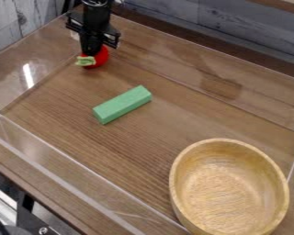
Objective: Move the red object to the left side of the table
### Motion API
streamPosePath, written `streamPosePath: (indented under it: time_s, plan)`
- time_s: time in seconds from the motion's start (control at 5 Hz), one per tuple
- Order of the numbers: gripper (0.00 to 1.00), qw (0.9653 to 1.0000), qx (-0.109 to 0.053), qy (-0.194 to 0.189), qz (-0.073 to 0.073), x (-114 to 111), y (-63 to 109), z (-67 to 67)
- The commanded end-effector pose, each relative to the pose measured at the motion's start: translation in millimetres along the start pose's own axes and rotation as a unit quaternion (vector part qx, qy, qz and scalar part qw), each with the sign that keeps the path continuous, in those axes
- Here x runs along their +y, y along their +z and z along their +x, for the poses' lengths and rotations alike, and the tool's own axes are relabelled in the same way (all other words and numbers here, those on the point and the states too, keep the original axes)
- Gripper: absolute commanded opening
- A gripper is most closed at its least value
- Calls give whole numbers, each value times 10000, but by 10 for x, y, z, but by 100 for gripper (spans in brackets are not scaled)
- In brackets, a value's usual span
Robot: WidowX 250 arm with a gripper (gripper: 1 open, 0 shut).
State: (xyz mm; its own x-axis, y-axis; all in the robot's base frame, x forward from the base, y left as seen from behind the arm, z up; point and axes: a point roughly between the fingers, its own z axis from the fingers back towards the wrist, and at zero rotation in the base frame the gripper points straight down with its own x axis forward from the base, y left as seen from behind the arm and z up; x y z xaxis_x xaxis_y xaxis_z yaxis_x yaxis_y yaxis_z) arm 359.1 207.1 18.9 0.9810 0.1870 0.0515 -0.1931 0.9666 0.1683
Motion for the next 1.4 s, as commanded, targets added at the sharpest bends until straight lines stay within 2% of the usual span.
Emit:
streamPosePath:
  time_s: [0.0,1.2]
  plan:
    - [0,9995,279,88,-84,56,-191,-74]
    - [0,9976,679,-5,-123,-23,-155,-28]
